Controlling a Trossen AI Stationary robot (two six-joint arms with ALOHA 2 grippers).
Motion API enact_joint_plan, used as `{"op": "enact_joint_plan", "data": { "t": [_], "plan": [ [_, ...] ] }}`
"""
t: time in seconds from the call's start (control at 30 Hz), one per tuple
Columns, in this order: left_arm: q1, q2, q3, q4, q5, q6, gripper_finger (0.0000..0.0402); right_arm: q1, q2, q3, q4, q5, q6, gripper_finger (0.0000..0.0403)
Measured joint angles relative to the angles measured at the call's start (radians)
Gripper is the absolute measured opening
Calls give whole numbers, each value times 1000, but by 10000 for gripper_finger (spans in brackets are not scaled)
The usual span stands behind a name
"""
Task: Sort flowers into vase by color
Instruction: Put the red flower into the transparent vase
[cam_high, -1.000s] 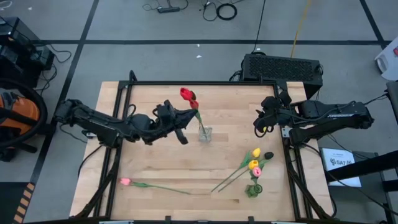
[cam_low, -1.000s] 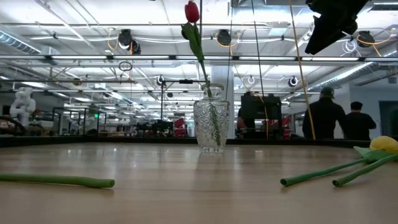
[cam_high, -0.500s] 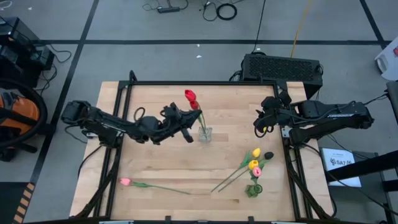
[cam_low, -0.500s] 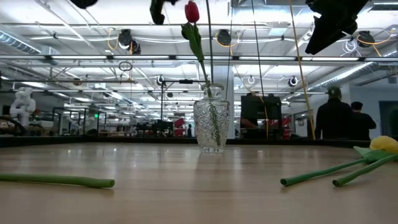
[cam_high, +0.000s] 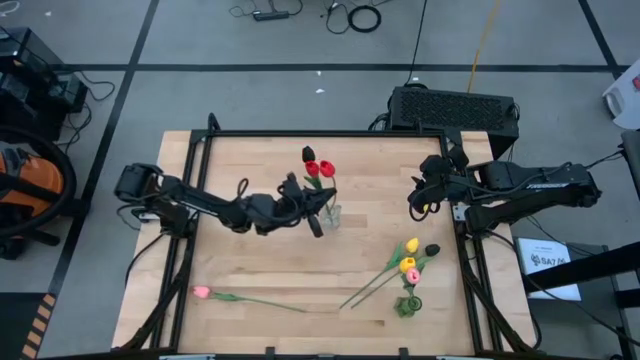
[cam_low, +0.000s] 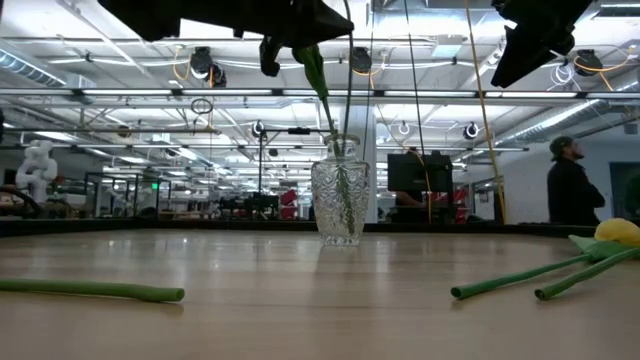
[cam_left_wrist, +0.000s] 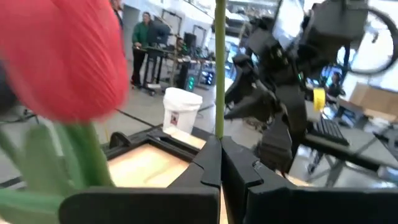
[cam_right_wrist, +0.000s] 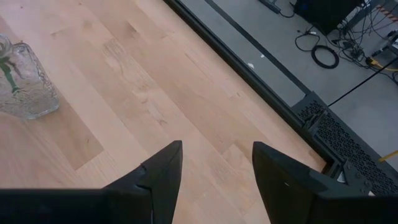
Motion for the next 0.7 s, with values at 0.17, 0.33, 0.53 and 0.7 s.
{"op": "enact_joint_plan", "data": {
  "t": [0.17, 0.33, 0.53, 0.7],
  "plan": [
    [-2, 7, 0, -45, 4, -17, 0, 0, 0, 0, 0, 0, 0, 187],
    [-7, 7, 1, -57, 4, -17, 2, 0, 0, 0, 0, 0, 0, 187],
    [-8, 7, 1, -77, 2, -18, 29, 0, 0, 0, 2, 0, 0, 187],
    [-8, 7, 1, -97, 0, -19, 59, 0, 0, 0, 2, 0, 0, 187]
  ]
}}
